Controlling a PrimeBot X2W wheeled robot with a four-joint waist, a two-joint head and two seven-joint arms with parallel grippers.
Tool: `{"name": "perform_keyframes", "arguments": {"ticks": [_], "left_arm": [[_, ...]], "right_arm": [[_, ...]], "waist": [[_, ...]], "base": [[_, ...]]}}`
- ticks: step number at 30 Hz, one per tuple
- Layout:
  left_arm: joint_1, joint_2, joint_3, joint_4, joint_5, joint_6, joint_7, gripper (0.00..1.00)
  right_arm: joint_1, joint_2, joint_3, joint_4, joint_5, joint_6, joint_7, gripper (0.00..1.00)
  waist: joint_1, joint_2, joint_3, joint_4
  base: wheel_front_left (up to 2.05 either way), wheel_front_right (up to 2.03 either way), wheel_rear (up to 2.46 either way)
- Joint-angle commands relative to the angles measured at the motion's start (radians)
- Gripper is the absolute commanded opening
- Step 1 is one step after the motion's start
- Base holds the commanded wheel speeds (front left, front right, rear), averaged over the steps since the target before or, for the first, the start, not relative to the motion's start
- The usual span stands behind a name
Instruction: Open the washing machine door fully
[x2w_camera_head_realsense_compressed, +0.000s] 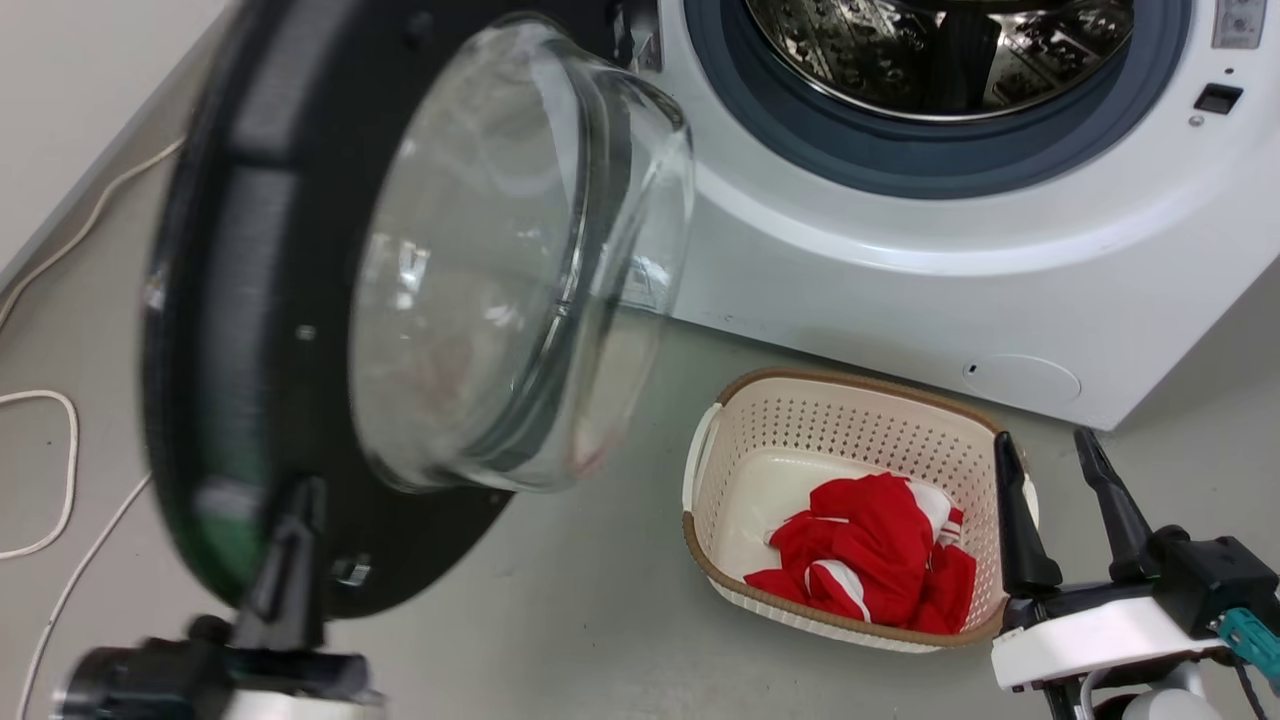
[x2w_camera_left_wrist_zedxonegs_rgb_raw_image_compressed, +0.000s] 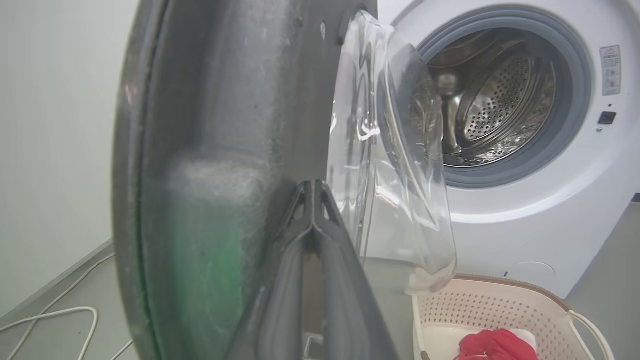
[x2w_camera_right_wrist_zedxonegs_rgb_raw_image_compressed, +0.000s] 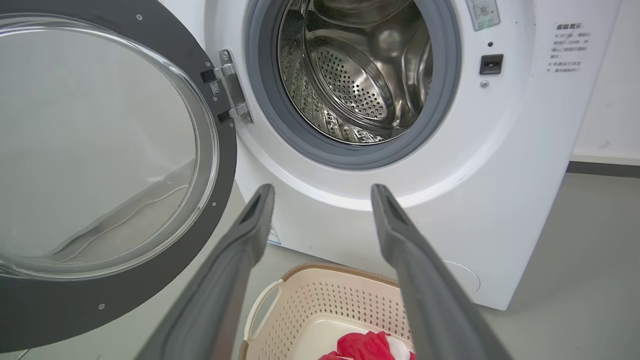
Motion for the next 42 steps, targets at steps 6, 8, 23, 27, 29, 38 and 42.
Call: {"name": "perform_keyframes", "arguments": {"ticks": [6,8,23,27,29,38,42], "left_arm": [[-0.085,0.024,0.155,0.082,-0.033,-0.013,-0.002,0.00],[-0.106,0.025,0.195,0.108,-0.041,-0.019,-0.001,0.00],[-0.280,0.095,0.420,0.365,-0.072,-0.058,-0.001,0.00],[-0.295,0.095,0.451,0.392,-0.063,-0.060,-0.001,0.00],[-0.282,0.082,0.446,0.384,-0.052,-0.061,-0.001,0.00],[-0.158,0.001,0.383,0.279,-0.040,-0.062,-0.002,0.23],[-0.102,-0.027,0.337,0.235,-0.034,-0.062,-0.002,1.00]], "right_arm": [[-0.022,0.001,-0.002,-0.003,-0.013,-0.001,-0.002,1.00],[-0.029,0.002,-0.004,-0.003,-0.018,-0.001,-0.002,1.00],[-0.052,0.002,-0.008,-0.014,-0.029,-0.001,-0.002,1.00],[-0.053,0.002,-0.006,-0.010,-0.025,-0.001,-0.002,1.00],[-0.049,0.002,-0.006,-0.008,-0.021,-0.001,-0.002,1.00],[-0.022,0.002,0.006,0.016,0.008,-0.001,-0.002,1.00],[-0.011,0.002,0.012,0.022,0.017,-0.001,-0.002,1.00]], "waist": [[0.0000,0.0000,0.034,-0.028],[0.0000,0.0000,0.043,-0.037],[0.0000,0.0000,0.097,-0.085],[0.0000,0.0000,0.092,-0.093],[0.0000,0.0000,0.084,-0.097],[0.0000,0.0000,0.015,-0.112],[0.0000,0.0000,-0.015,-0.115]], "base": [[0.00,0.00,0.00],[0.00,0.00,0.00],[0.00,0.00,0.00],[0.00,0.00,0.00],[0.00,0.00,0.00],[0.00,0.00,0.00],[0.00,0.00,0.00]]}}
